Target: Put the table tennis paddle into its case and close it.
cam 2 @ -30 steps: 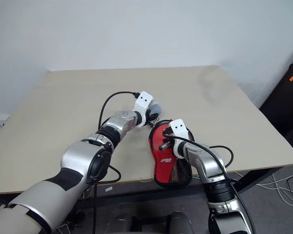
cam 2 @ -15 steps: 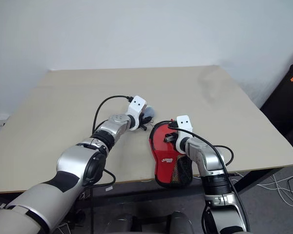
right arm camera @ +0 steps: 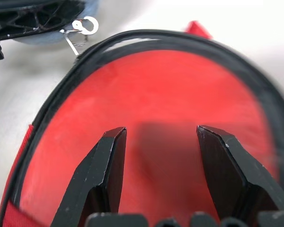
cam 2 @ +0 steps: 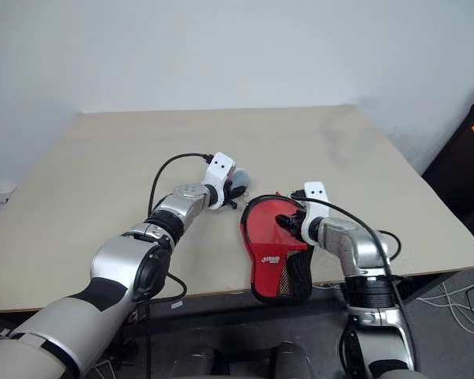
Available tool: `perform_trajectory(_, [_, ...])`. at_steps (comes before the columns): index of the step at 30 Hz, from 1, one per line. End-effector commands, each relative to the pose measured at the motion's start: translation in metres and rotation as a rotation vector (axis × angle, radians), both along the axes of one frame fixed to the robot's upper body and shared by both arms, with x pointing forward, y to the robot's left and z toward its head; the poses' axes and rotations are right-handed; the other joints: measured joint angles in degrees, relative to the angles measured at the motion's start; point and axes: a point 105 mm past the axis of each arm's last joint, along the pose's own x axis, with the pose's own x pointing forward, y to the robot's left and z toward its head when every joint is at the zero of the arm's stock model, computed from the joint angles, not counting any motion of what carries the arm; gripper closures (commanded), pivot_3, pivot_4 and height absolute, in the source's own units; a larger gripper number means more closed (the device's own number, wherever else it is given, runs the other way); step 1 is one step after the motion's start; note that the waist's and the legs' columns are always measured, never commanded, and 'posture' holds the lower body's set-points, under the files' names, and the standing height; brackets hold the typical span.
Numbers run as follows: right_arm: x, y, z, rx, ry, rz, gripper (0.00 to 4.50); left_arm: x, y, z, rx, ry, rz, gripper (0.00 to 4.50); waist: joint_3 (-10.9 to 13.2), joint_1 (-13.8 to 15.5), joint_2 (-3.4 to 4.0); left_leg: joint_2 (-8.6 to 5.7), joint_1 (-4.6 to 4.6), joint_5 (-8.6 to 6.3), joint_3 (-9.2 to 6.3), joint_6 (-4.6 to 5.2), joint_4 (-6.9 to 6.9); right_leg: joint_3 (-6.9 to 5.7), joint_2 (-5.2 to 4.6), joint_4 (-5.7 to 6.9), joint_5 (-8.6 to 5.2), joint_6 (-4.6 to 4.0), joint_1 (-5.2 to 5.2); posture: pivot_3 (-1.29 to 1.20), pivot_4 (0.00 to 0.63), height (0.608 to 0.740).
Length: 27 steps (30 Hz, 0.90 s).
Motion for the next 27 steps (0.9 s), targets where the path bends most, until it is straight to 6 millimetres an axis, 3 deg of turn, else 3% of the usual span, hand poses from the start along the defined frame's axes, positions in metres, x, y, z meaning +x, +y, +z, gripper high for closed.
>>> perform_trajectory(1, [-0.01, -0.008, 0.022, 0.05, -0.006, 0.033, 1.94, 0.007, -0.003, 0.024, -0.017, -0.095, -0.016, 3.14, 0.0, 0.0, 0.0, 0.0, 0.0, 0.02, 0.01, -0.02, 0.03, 0.0, 0.01, 0.01, 0.0, 0.0, 0.0, 0.0, 0.0, 0.724])
perform_trajectory(9, [-0.053, -0.024, 0.019, 0.037, 0.065, 0.159, 1.94, 0.004, -0.007, 0.019, -0.029, -0.079, -0.022, 3.14, 0.01, 0.07, -0.01, 0.01, 0.0, -0.09, -0.03, 0.14, 0.08, -0.02, -0.02, -0.04, -0.01, 0.02, 0.06, 0.0, 0.0, 0.724])
perform_trajectory(16, [-0.079, -0.032, 0.006, 0.029, 0.128, 0.202, 1.94, 0.004, -0.009, 0.019, -0.031, -0.079, -0.026, 3.14, 0.02, 0.1, -0.03, 0.01, 0.0, -0.14, -0.08, 0.22, 0.17, -0.04, -0.02, -0.04, -0.02, 0.03, 0.11, 0.0, 0.0, 0.724])
perform_trajectory(27, [-0.088, -0.03, -0.007, 0.033, 0.173, 0.195, 1.94, 0.003, -0.011, 0.019, -0.031, -0.077, -0.033, 3.14, 0.02, 0.11, -0.04, 0.0, 0.0, -0.17, -0.07, 0.27, 0.24, -0.03, -0.03, -0.05, -0.02, 0.03, 0.13, 0.0, 0.0, 0.724])
